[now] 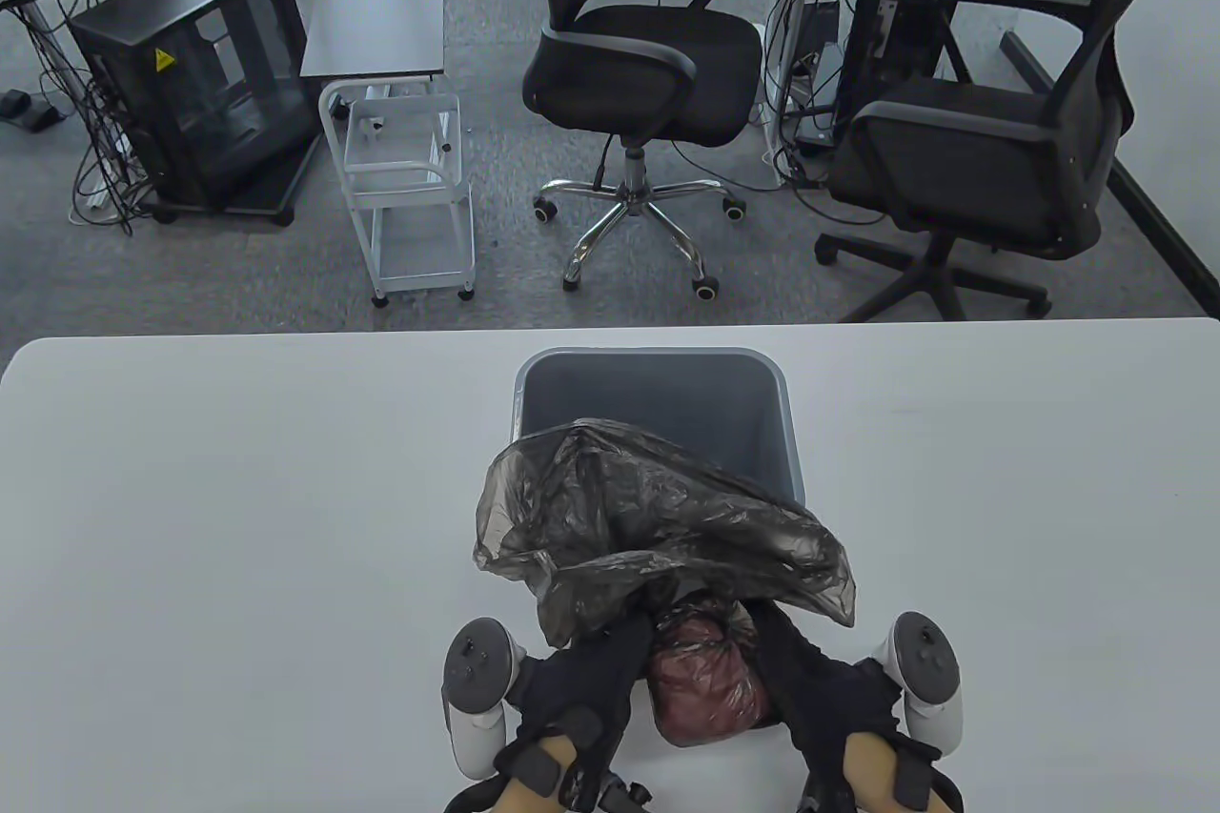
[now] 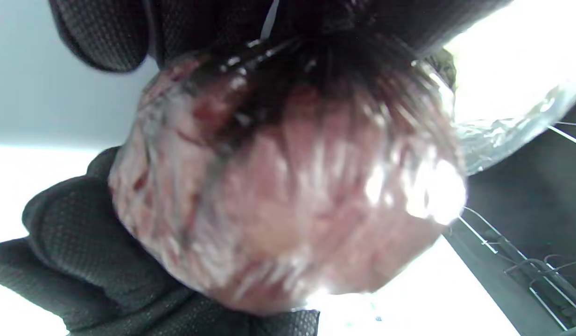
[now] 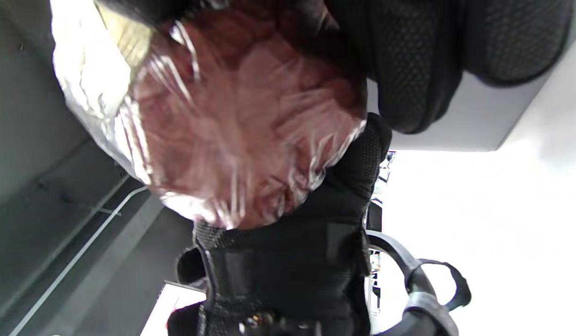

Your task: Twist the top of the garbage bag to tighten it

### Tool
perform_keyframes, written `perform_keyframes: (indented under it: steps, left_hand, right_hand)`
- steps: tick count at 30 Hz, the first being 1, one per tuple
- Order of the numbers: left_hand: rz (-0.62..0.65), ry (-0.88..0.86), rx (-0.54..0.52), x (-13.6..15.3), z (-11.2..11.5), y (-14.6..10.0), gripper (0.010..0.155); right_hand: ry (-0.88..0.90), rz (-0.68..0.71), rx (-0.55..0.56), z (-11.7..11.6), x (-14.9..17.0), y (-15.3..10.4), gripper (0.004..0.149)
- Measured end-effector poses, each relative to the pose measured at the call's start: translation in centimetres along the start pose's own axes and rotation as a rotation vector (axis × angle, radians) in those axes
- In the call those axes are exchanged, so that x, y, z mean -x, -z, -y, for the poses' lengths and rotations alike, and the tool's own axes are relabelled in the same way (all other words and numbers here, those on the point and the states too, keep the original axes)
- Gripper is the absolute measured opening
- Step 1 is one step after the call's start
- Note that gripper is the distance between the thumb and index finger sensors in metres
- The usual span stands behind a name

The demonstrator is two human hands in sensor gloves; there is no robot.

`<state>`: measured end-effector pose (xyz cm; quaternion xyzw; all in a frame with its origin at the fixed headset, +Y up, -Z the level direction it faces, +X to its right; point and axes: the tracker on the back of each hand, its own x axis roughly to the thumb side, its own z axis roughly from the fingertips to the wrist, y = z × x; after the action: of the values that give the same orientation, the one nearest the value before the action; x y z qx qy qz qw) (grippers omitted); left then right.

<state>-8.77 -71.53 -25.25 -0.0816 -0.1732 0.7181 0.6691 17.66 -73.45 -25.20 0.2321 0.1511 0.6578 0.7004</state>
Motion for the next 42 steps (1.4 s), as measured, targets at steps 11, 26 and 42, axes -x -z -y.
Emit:
perform_keyframes:
  steps: [11, 26, 42]
  left_hand:
    - [-0.022, 0.1, -0.21, -0.4, -1.3, -0.7, 0.059]
    - [-0.021, 0.086, -0.256, -0.4, -1.6, -0.9, 0.057]
    - [-0.041, 0.045, -0.156, 0.0, -1.2, -0.4, 0.054]
  right_hand:
    - [-0.209, 0.073, -0.128, -1.2, -1.0, 0.3, 0.098]
    - [-0.131, 0.048, -0.224, -1.7, -0.6, 0.4, 0.105]
    - [0.002, -0.017, -0.079, -0.6, 0.3, 0.1, 0.095]
